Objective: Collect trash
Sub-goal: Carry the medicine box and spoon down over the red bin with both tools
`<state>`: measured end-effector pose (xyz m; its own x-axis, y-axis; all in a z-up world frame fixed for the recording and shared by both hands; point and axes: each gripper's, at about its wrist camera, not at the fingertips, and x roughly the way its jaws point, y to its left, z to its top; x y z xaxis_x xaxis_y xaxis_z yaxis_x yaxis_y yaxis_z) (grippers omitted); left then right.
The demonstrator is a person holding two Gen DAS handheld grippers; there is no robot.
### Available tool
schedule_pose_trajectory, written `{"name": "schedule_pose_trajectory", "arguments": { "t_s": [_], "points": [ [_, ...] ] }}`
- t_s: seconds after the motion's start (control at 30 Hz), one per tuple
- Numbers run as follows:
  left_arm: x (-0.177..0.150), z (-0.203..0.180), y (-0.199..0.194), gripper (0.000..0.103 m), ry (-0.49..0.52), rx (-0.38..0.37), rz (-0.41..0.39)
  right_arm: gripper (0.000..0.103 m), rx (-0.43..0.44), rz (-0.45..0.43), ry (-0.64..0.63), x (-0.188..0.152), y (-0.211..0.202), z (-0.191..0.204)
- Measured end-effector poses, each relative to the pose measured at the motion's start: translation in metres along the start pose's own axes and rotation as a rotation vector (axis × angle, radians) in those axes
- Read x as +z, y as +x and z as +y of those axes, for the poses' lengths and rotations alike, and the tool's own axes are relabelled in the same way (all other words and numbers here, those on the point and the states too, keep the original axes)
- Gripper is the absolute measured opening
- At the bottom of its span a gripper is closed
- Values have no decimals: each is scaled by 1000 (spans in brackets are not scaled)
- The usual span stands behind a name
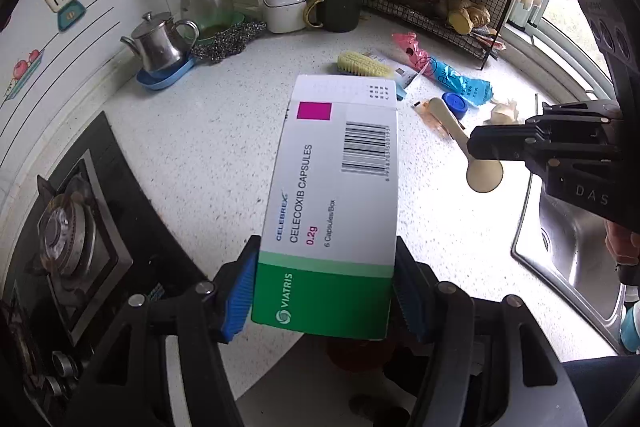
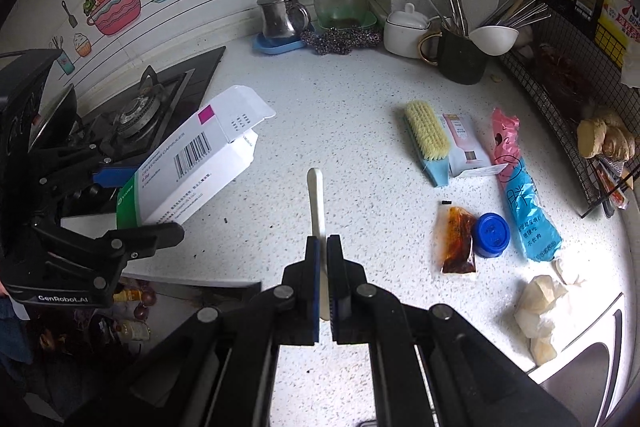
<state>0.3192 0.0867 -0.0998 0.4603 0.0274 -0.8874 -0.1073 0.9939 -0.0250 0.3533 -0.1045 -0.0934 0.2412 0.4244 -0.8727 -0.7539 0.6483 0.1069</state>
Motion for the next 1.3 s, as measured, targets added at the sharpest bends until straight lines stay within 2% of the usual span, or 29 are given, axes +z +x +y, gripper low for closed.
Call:
{"name": "schedule_pose_trajectory", "arguments": {
  "t_s": [0.33, 0.63, 0.83, 0.97, 1.3],
  "points": [
    [-109, -10, -62, 60, -13, -8, 9, 3, 16, -29, -4, -63, -41, 83],
    [-201, -23, -75, 60, -24, -42, 76, 3, 32, 15, 19, -127, -34, 138],
    [-247, -27, -59, 60, -32, -58, 139, 3, 37, 60, 64, -163, -19, 153],
    [-266, -33, -41, 60, -40, -86, 173, 3, 23, 107, 76, -180, -4, 158],
    [-298, -40, 40, 60, -63, -117, 282, 3, 5, 194, 119, -216, 43, 152]
  ]
}}
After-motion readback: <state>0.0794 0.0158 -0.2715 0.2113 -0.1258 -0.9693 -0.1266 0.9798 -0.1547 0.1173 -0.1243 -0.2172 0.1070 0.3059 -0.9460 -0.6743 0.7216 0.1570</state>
